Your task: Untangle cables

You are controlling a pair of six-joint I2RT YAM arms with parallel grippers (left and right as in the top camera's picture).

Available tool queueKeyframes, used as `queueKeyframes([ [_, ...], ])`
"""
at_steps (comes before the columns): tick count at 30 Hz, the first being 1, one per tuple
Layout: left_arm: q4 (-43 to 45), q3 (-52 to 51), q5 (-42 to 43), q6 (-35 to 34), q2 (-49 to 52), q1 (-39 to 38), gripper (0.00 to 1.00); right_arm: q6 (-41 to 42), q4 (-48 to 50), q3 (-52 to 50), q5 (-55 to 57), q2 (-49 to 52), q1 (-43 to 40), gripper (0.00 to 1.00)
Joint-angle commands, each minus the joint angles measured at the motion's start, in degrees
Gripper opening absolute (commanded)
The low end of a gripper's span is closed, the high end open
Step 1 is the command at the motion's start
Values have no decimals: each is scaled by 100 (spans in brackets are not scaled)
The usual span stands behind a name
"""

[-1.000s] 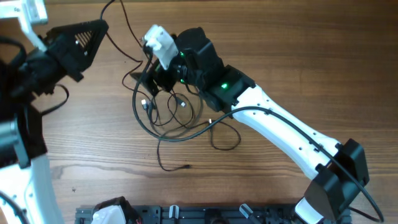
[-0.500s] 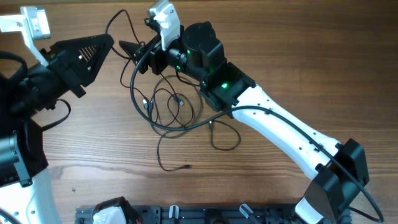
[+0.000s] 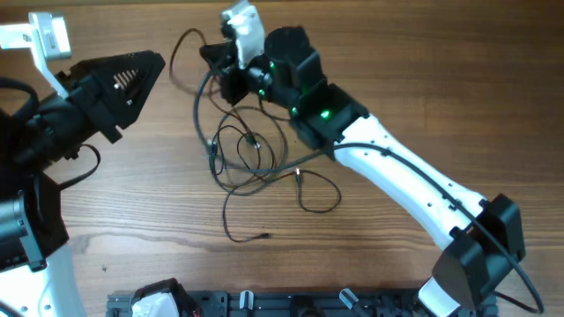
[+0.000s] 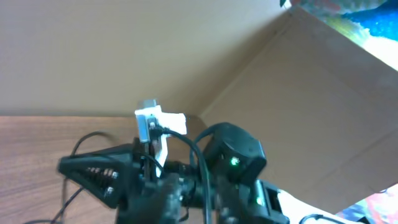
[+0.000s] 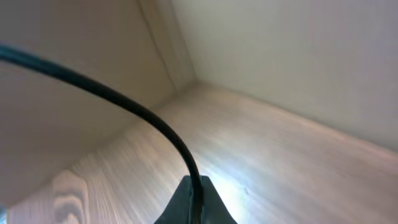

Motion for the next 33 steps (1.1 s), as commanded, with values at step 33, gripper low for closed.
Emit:
queueKeyframes([
  [33,-1762,26,-2841,1200,634,-7,90,-52,-3683,1414,-109,-1530,-6424,4],
])
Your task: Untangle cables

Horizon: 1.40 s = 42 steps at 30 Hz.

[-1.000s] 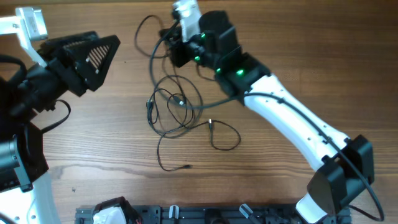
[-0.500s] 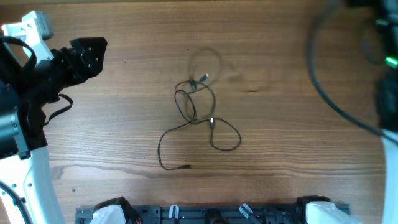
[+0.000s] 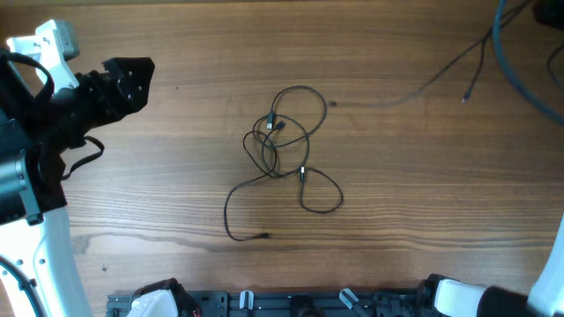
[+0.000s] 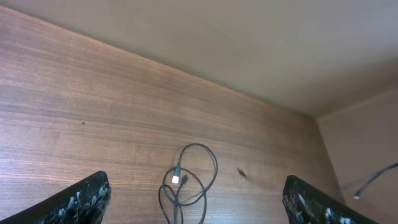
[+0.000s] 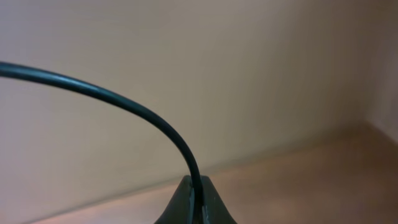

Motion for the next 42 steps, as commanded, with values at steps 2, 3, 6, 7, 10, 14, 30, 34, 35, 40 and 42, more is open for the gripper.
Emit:
queueKeyframes([
  [2,-55,15,-39,118,46,-7,90,44,-612,11,-501,664,-1360,4],
  [3,-59,15,-39,118,57,-7,90,44,-660,11,-748,804,-1633,4],
  [6,-59,15,-37,116,68,-7,90,44,-811,9,-1360,1222,-2238,4],
  [7,-61,15,-39,116,68,-7,90,15,-896,9,-1335,1309,-2284,4],
  [10,-98,15,-39,116,68,-7,89,-114,-1217,-98,-1252,1803,-2212,4],
  [14,-223,15,-39,116,76,-7,89,-105,-1624,-98,-859,2852,-2050,4],
  [30,-505,15,-79,118,98,-7,90,1191,-2743,-96,-2260,3880,-1755,60],
  [34,-507,15,-76,118,98,-7,90,490,-2750,-96,-1325,3880,-728,4],
  [35,-505,15,-79,118,98,-7,90,647,-2736,-96,-511,3899,-315,4],
  [40,-511,15,-79,116,98,-7,90,1158,-2450,-98,1725,3945,1029,4],
  [42,-516,15,-76,116,98,-7,89,1458,-2446,-98,2343,4006,1239,4],
])
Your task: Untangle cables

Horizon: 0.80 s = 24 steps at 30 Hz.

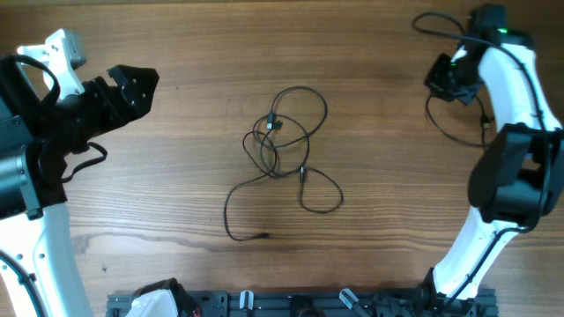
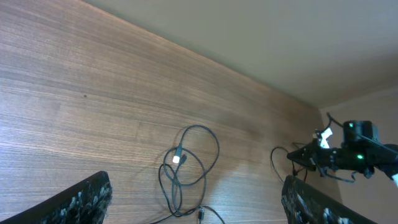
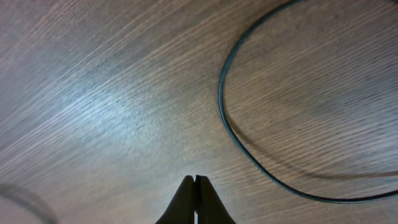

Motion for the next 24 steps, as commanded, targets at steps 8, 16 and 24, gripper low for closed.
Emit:
queueKeyframes([
  [8,-17,15,-35,114,24,-7,89,1097,256,-11,1698,1123,308,4],
  [16,-15,15,-37,114,24,-7,88,1051,393,20,1508,1628,308,4],
  [24,-17,15,-35,114,24,-7,89,260,688,581,-37,1482,293,9],
])
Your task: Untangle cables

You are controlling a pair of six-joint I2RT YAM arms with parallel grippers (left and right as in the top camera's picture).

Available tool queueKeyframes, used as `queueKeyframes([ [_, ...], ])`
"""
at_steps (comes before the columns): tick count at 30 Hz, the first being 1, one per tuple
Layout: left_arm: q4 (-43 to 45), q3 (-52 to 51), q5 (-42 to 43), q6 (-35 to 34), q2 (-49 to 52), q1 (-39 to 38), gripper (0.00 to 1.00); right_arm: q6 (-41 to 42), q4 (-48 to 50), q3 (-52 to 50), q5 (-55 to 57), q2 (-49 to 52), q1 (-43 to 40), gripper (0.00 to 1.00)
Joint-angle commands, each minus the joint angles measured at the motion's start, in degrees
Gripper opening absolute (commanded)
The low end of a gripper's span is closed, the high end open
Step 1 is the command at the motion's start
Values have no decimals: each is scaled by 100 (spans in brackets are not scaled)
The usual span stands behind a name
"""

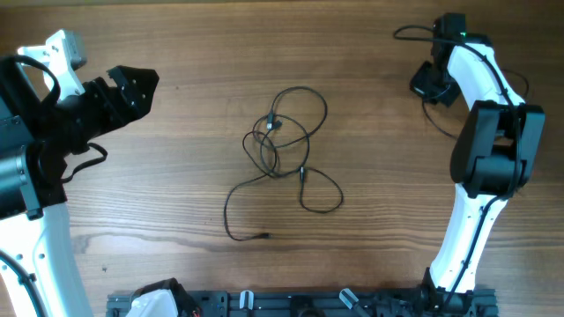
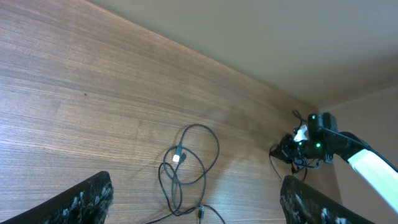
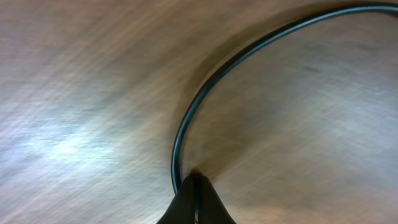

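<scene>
A tangle of thin dark cables (image 1: 284,145) lies mid-table, with loose ends trailing toward the near edge; the left wrist view shows it too (image 2: 186,168). A separate dark cable (image 1: 414,32) lies at the far right corner. My right gripper (image 1: 429,86) is down on it, fingers shut. In the right wrist view that cable (image 3: 205,87) curves in and passes under the left side of the closed fingertips (image 3: 194,179), not visibly between them. My left gripper (image 1: 132,86) hovers at the far left, wide open and holding nothing (image 2: 196,205).
The right arm (image 1: 480,158) stretches along the right side from the near edge to the far corner. A black rack (image 1: 291,305) runs along the near edge. A beige wall (image 2: 249,31) borders the far side of the table.
My right gripper has shifted a little left and farther back at the far right corner. The separate cable now runs right up to its shut fingertips. Left arm and tangle are unchanged.
My right gripper was shut on a cable at the tangle's far side, with the left gripper open nearby. Then that cable hung high at the far right, pulled free, and the tangle was smaller. Then it lay looped at the far right corner, where it stays.
</scene>
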Motion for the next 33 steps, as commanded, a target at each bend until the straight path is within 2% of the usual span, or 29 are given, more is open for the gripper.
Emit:
queueKeyframes([
  [1,15,15,-33,114,22,-7,89,-507,247,125,-1163,221,13,24],
  [2,15,15,-33,114,22,-7,89,-509,245,116,-1161,221,13,39],
  [3,15,15,-33,114,22,-7,89,-516,221,103,-1139,221,13,64],
  [5,15,15,-33,114,22,-7,89,-549,173,103,-1139,221,13,73],
  [7,11,15,-31,114,22,-7,89,-417,101,103,-1139,221,13,74],
  [10,15,15,-33,114,22,-7,89,-852,-317,103,-1143,219,13,77],
  [13,15,15,-33,114,22,-7,89,-2175,-778,103,-1215,186,13,82],
  [16,11,15,-33,114,22,-7,89,-3261,-914,103,-1799,-61,-74,85],
  [21,11,15,-33,118,22,-7,89,-3495,-1360,63,-1545,-142,-232,84],
  [23,11,15,-35,118,22,-7,89,-3480,-1440,63,-1390,-142,-232,77],
  [24,9,15,-35,118,22,-7,89,-3482,-1456,63,-1388,-142,-232,70],
  [25,-9,15,-35,118,22,-7,89,-3480,-1458,55,-1388,-142,-232,52],
  [26,-28,15,-35,120,22,-7,89,-3480,-1451,26,-1388,-142,-232,28],
  [27,-33,15,-35,120,22,-7,89,-3436,-1456,20,-1386,-138,-232,12],
  [28,-33,15,-35,120,22,-7,89,-3344,-1460,15,-1386,-133,-232,4],
  [31,-35,15,-33,120,22,-7,89,-3152,-1480,4,-1314,-133,-275,4],
  [33,-46,15,-35,120,22,-7,89,-2577,-1443,4,-879,-133,-341,4],
])
